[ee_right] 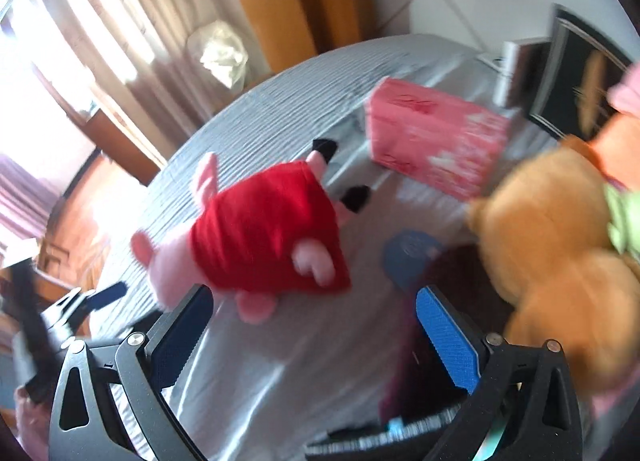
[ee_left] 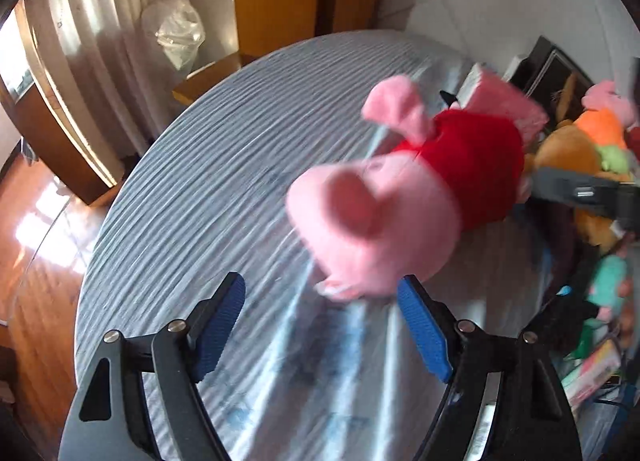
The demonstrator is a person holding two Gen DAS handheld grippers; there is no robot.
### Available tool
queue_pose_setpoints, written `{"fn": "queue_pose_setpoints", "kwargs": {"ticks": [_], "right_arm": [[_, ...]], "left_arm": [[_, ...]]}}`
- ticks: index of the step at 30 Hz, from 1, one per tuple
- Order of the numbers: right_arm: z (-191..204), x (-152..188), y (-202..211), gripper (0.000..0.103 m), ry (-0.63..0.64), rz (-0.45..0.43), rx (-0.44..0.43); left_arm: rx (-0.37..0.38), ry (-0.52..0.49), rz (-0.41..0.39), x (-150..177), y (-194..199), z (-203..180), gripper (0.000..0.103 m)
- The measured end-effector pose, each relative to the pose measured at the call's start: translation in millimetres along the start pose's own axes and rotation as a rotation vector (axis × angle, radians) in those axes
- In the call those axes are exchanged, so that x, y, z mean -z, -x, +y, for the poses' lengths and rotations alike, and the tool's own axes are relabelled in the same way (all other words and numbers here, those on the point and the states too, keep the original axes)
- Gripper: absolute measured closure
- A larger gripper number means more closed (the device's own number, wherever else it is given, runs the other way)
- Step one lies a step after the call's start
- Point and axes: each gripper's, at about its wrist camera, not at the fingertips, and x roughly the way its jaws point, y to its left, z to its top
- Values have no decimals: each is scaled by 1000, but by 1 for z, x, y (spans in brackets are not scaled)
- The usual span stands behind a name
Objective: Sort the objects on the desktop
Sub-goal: 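Grasp the pink pig plush in red clothes with both grippers together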
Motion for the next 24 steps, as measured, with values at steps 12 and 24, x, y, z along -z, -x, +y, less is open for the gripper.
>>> {"fn": "queue_pose_setpoints", "kwargs": {"ticks": [12,24], "right_arm": [[9,-17,-65,0,94,125,-85],[11,-33,-74,5,110,154,-164]], "left_arm": [[54,56,83,-28,-56,-18,0],[-65,-60,36,-34,-65,-33,22]]}}
